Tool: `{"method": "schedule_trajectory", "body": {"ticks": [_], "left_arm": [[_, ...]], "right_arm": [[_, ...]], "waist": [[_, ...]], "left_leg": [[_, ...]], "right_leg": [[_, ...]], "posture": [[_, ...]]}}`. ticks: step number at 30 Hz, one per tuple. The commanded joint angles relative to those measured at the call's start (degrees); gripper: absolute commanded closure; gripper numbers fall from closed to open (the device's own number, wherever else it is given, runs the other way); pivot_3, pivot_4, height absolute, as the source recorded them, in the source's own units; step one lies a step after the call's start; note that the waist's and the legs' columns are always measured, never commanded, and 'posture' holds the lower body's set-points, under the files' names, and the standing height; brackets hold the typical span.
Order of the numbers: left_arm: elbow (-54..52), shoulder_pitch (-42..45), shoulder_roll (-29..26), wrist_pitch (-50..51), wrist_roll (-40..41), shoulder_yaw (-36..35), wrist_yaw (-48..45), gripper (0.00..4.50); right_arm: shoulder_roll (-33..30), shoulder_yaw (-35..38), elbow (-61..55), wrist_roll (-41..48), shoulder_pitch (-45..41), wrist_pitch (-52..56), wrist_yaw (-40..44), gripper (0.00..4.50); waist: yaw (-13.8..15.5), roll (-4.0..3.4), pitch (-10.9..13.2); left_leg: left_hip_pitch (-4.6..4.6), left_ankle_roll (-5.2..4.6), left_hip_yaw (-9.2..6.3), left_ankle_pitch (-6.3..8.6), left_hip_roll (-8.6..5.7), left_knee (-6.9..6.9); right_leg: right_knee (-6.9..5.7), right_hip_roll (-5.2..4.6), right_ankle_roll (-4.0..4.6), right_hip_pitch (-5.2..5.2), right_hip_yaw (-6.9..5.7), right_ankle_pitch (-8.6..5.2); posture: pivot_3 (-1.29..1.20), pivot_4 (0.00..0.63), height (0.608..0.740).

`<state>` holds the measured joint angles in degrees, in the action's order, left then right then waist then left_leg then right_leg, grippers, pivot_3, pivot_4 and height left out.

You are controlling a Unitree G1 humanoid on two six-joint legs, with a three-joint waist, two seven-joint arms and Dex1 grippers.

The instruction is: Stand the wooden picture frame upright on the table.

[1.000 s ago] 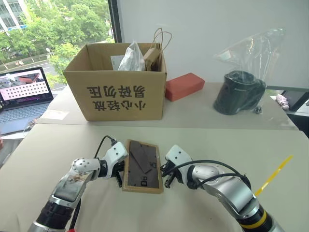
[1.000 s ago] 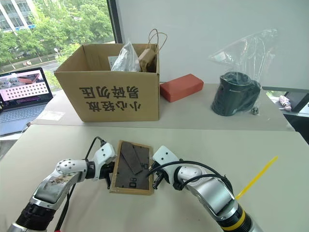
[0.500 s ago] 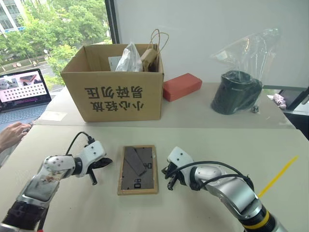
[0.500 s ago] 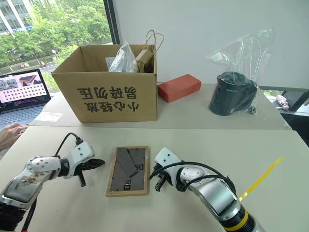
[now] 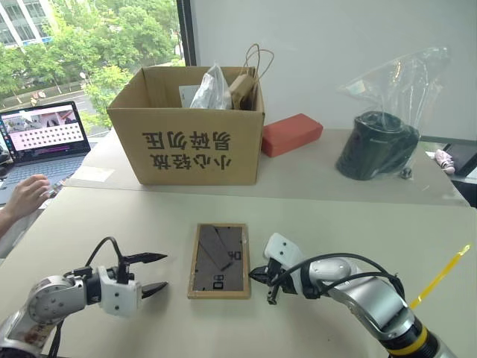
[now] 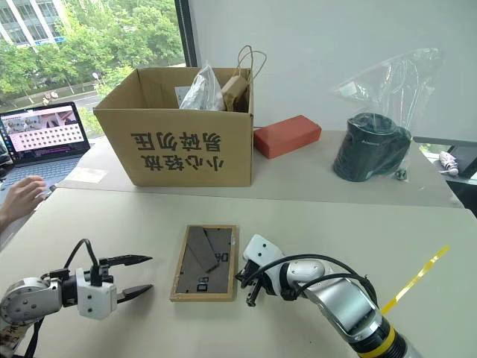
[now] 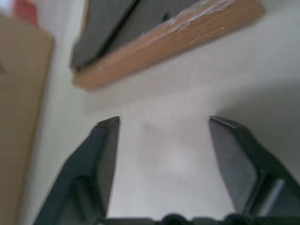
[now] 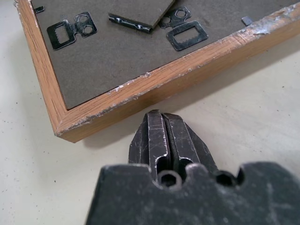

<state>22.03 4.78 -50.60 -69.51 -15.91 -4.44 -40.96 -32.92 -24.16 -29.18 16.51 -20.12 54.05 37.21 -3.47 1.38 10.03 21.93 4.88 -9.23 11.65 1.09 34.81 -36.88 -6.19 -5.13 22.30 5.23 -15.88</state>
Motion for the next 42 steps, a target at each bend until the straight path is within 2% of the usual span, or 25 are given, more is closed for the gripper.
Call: {"method": "schedule_trajectory", "body": {"ticks": [1, 4, 9, 16, 18, 19, 23, 25, 27, 33, 36, 38, 39, 40, 42], "left_arm": [[11.0, 5.3, 2.1, -13.2, -15.0, 2.2, 7.0, 0.07], [16.7, 11.7, 4.8, -15.9, -24.5, 5.2, 12.6, 0.07], [20.2, 19.2, 8.5, -15.4, -35.4, 10.4, 22.3, 0.07], [22.4, 24.2, 7.5, -14.7, -42.6, 16.4, 35.0, 0.07], [23.3, 24.8, 6.4, -14.7, -44.0, 18.1, 38.0, 0.62], [23.8, 25.2, 6.0, -14.6, -44.6, 19.0, 39.2, 0.76], [23.6, 25.8, 4.4, -13.1, -48.2, 22.8, 45.4, 2.27], [23.1, 26.0, 4.0, -12.1, -49.5, 24.4, 48.3, 2.82], [22.3, 26.1, 3.5, -10.9, -50.7, 25.9, 51.5, 3.14], [21.3, 26.1, 2.8, -7.6, -51.8, 29.6, 57.8, 3.27], [20.8, 25.8, 2.6, -6.6, -51.7, 31.0, 59.5, 3.27], [20.1, 25.5, 2.4, -6.0, -51.5, 31.9, 60.3, 3.27], [19.8, 25.4, 2.4, -5.7, -51.3, 32.3, 60.6, 3.27], [19.4, 25.3, 2.3, -5.5, -51.3, 32.6, 60.9, 3.27], [18.7, 25.0, 2.3, -5.0, -51.2, 33.4, 61.5, 3.27]], "right_arm": [[0.8, -1.3, 0.2, -0.3, -0.9, 0.2, 0.3, 4.5], [1.5, -2.3, -0.1, -0.2, -1.7, 1.3, 0.2, 4.5], [2.9, -3.4, 0.7, -1.0, -3.2, 2.5, -0.6, 4.5], [3.2, -2.2, 0.1, -1.2, -2.6, 4.1, -2.0, 4.5], [2.9, -2.0, 0.1, -1.2, -2.2, 4.1, -2.1, 4.5], [2.9, -2.0, 0.1, -1.2, -2.1, 4.2, -2.2, 4.5], [2.8, -1.3, -0.7, -0.9, -1.5, 4.6, -2.2, 4.5], [2.6, -0.8, -1.2, -0.7, -1.4, 4.9, -2.1, 4.5], [1.9, 0.1, -1.9, -0.2, -1.2, 5.1, -1.7, 4.5], [-3.1, 12.1, 2.6, 0.7, -2.6, 0.5, -0.3, 4.5], [-1.4, 14.7, 6.6, 2.4, -7.4, 0.1, 0.4, 4.5], [2.5, 14.4, 9.8, 3.9, -11.9, 0.7, 1.0, 4.5], [4.8, 14.3, 11.8, 4.8, -14.1, 1.3, 1.2, 3.91], [7.6, 14.5, 14.1, 5.8, -16.2, 1.9, 1.1, 3.72], [13.6, 14.7, 19.8, 9.4, -21.1, 5.0, 2.5, 2.96]], "waist": [[0.1, -0.04, 0.0], [0.3, -0.39, -0.3], [1.7, -0.99, -0.8], [2.3, -1.09, -1.2], [2.3, -1.08, -1.2], [2.2, -1.08, -1.2], [2.2, -1.05, -1.2], [2.3, -0.93, -1.2], [2.4, -0.85, -1.2], [2.6, -0.84, -1.2], [2.4, -0.85, -1.2], [1.9, -0.84, -1.2], [1.5, -0.85, -1.2], [1.2, -0.85, -1.2], [0.9, -0.86, -1.2]], "left_leg": [[-0.04, 0.0, 0.0, 0.0, 0.0, 0.0], [-0.06, 0.0, -0.01, 0.0, -0.03, 0.0], [-0.11, 0.03, -0.02, -0.03, -0.1, 0.09], [-0.11, 0.04, -0.02, -0.04, -0.21, 0.08], [-0.1, 0.04, -0.02, -0.04, -0.21, 0.08], [-0.1, 0.04, -0.02, -0.04, -0.21, 0.07], [-0.08, 0.04, -0.03, -0.03, -0.2, 0.02], [-0.04, 0.04, -0.08, -0.03, -0.2, 0.03], [-0.02, 0.05, -0.09, -0.04, -0.2, 0.04], [0.02, 0.05, -0.08, -0.04, -0.23, 0.05], [-0.04, 0.05, -0.07, -0.04, -0.23, 0.04], [-0.09, 0.06, -0.08, -0.04, -0.2, 0.01], [-0.11, 0.05, -0.08, -0.04, -0.19, -0.01], [-0.12, 0.05, -0.09, -0.04, -0.19, -0.02], [-0.11, 0.05, -0.12, -0.05, -0.2, -0.01]], "right_leg": [[0.0, 0.0, 0.0, -0.03, 0.0, 0.0], [-0.02, -0.01, -0.04, -0.06, 0.0, 0.0], [-0.05, -0.07, -0.2, -0.18, 0.0, 0.0], [-0.04, -0.18, -0.32, -0.19, 0.0, -0.03], [-0.03, -0.18, -0.33, -0.19, -0.01, -0.04], [-0.03, -0.18, -0.33, -0.18, 0.0, -0.04], [-0.03, -0.17, -0.35, -0.14, -0.03, -0.05], [-0.03, -0.17, -0.35, -0.13, -0.07, -0.06], [-0.01, -0.18, -0.35, -0.15, -0.09, -0.05], [0.0, -0.22, -0.36, -0.15, -0.1, -0.06], [-0.04, -0.21, -0.36, -0.15, -0.1, -0.06], [-0.1, -0.18, -0.35, -0.14, -0.1, -0.07], [-0.12, -0.17, -0.34, -0.14, -0.09, -0.07], [-0.16, -0.17, -0.34, -0.13, -0.09, -0.07], [-0.19, -0.16, -0.33, -0.13, -0.1, -0.07]], "posture": [[0.0, 0.15, 0.74], [0.0, 0.15, 0.74], [0.0, 0.15, 0.74], [0.0, 0.15, 0.74], [0.0, 0.15, 0.74], [0.0, 0.15, 0.74], [0.0, 0.15, 0.74], [0.0, 0.15, 0.74], [0.0, 0.15, 0.74], [0.0, 0.15, 0.74], [0.0, 0.15, 0.74], [0.0, 0.15, 0.74], [0.0, 0.15, 0.74], [0.0, 0.15, 0.74], [0.0, 0.15, 0.74]]}}
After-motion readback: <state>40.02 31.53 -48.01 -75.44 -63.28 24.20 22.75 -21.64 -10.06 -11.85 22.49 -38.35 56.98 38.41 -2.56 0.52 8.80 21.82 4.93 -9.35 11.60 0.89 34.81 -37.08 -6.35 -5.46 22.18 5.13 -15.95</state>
